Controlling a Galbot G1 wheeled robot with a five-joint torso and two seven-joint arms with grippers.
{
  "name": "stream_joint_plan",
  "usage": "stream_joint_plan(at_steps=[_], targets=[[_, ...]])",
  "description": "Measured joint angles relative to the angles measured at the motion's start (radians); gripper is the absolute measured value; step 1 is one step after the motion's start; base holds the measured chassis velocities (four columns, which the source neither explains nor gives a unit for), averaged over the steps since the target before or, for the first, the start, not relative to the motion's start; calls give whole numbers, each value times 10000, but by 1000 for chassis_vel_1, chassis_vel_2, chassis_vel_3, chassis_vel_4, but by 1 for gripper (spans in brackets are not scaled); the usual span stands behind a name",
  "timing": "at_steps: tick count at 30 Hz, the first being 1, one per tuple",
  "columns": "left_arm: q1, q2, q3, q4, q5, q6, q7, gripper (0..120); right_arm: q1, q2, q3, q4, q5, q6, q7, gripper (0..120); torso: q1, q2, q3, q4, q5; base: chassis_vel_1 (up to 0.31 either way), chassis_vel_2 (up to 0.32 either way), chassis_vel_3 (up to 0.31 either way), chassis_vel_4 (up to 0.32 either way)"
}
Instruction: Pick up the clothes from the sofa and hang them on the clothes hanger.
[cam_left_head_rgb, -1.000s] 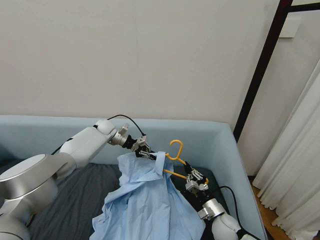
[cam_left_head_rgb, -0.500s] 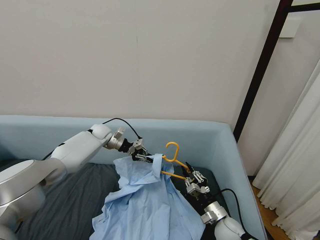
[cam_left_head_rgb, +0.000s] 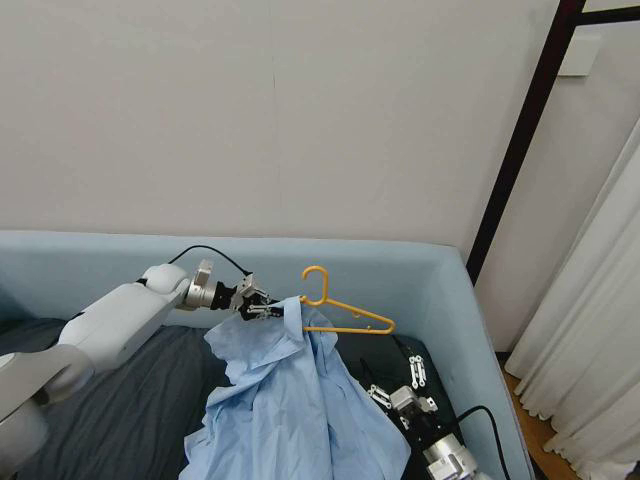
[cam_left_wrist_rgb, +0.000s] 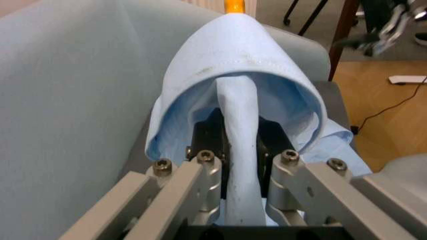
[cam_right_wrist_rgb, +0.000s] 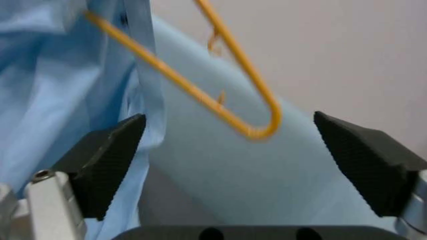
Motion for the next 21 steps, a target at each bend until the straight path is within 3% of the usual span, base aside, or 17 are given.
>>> stream_joint_plan(at_steps=[6, 13, 21], targets=[[952, 497, -720, -587, -28, 4, -239, 7, 706, -28, -732, -670, 1730, -899, -367, 100, 0, 0, 0, 4, 0, 0, 0, 0, 0], [1991, 735, -1541, -752, 176, -103, -390, 7, 1580, 314, -2142, -1561, 1854, -1047, -619, 100, 0, 0, 1, 2, 0, 0, 0, 0, 0], [2782, 827, -2171, -1019, 234, -146, -523, 7, 2863, 914, -3397, -2194, 5393, -435, -2186, 100, 1, 0, 2, 3, 0, 0, 0, 0, 0]])
